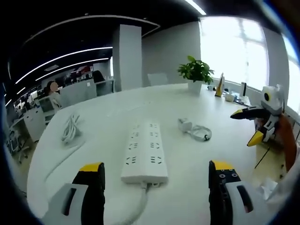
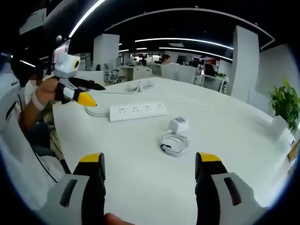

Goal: Straighten the power strip on the desk, plug the charger into it

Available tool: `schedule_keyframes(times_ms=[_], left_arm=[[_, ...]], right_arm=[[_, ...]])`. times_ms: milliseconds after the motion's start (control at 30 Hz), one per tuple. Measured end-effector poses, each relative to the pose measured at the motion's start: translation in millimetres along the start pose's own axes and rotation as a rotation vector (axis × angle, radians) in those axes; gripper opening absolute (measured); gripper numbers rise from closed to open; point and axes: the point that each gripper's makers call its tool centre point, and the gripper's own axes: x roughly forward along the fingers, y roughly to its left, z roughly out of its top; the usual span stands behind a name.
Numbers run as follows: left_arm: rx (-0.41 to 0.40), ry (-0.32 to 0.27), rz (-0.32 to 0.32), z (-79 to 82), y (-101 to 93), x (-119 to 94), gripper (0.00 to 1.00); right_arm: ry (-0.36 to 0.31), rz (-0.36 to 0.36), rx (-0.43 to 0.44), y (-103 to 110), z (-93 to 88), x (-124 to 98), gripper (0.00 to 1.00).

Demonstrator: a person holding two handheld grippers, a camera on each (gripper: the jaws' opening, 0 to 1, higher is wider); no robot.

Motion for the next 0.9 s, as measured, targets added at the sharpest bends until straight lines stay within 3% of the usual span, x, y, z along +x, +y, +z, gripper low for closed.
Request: schedule_keyframes(times_ms=[667,900], left_arm=[[-0.012,0.096,0.000,-7.9,14.2,59,0.90],[-0.013,0.143,0.015,-18.6,21.7,76,0.90]], right_arm=[[0.013,0.002,0.037,-4,-10.4,4,0.76],[0.011,0.003,0.052,-5,-13.2,5,0.75]])
